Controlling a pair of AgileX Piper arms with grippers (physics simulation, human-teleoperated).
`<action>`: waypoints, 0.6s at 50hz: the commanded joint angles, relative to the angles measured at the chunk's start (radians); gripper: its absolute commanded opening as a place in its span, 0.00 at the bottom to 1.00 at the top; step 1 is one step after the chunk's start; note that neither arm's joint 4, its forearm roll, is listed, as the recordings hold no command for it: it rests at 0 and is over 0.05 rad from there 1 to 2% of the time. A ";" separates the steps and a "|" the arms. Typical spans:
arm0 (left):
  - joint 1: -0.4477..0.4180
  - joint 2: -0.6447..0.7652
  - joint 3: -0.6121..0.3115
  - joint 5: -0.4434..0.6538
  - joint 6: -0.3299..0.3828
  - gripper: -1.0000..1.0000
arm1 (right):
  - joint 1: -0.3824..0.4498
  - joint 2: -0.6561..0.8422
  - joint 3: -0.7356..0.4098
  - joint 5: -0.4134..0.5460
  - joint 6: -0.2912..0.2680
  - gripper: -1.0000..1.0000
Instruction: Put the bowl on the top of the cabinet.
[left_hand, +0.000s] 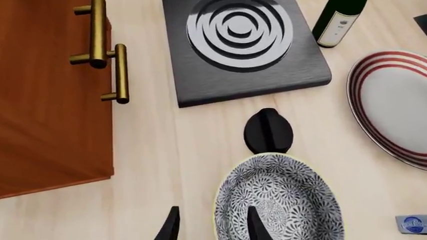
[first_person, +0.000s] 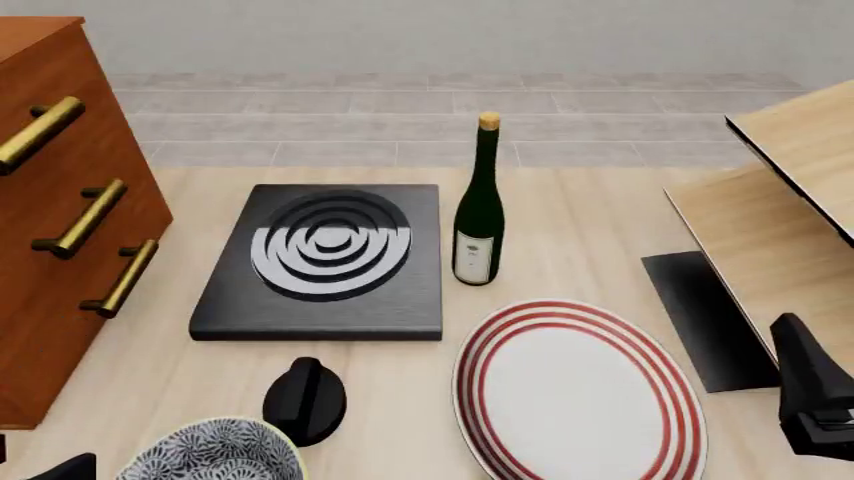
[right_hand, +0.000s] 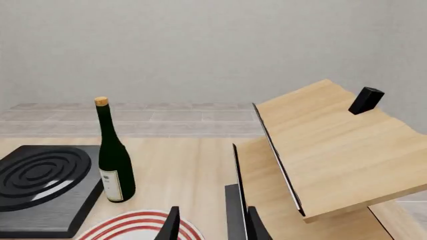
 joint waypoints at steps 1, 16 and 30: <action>0.010 -0.004 0.039 -0.017 0.015 1.00 | 0.000 0.000 0.000 0.000 0.000 1.00; -0.008 0.009 0.085 -0.026 0.009 1.00 | 0.000 0.000 0.000 0.000 0.000 1.00; -0.013 0.039 0.147 -0.115 0.038 1.00 | 0.000 0.000 0.000 0.000 0.000 1.00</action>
